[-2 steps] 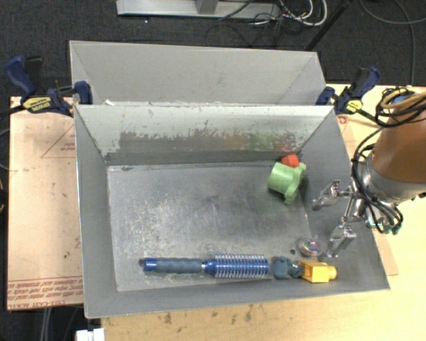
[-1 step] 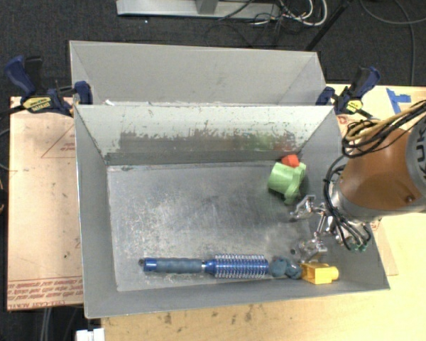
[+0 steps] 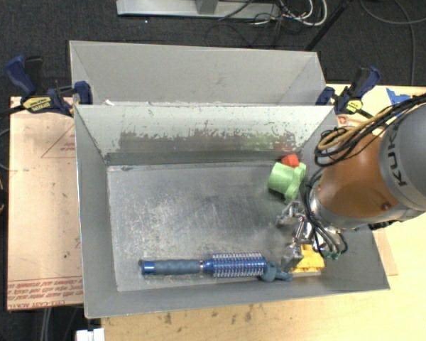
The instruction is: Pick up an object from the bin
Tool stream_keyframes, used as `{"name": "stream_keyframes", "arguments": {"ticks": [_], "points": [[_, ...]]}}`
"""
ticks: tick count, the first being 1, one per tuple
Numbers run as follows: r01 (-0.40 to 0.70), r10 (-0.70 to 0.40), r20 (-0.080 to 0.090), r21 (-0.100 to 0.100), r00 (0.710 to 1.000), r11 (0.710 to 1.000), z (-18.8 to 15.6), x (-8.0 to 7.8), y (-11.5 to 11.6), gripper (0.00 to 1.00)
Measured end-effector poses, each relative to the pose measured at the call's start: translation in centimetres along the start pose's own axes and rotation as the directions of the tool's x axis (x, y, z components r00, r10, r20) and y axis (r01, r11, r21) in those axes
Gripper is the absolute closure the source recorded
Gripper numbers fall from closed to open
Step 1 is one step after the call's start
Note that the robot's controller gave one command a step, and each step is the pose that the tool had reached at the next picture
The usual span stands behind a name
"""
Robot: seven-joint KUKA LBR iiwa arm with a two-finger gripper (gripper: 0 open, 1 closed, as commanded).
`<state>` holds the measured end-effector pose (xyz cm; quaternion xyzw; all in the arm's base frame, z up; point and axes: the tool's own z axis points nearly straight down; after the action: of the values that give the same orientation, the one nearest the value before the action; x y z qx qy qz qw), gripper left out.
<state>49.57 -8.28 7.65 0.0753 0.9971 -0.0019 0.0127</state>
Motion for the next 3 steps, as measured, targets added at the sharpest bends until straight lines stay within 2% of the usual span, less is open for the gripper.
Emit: {"name": "stream_keyframes", "arguments": {"ticks": [1,2,3], "points": [[0.199,-0.199,-0.016,-0.007,0.980,0.980,-10.1,1.4,2.4,0.00],[0.334,-0.334,-0.020,-0.012,0.942,0.943,-1.9,2.0,5.3,0.00],[0.335,-0.335,-0.023,-0.011,0.942,0.942,-2.1,2.0,5.1,1.00]]}}
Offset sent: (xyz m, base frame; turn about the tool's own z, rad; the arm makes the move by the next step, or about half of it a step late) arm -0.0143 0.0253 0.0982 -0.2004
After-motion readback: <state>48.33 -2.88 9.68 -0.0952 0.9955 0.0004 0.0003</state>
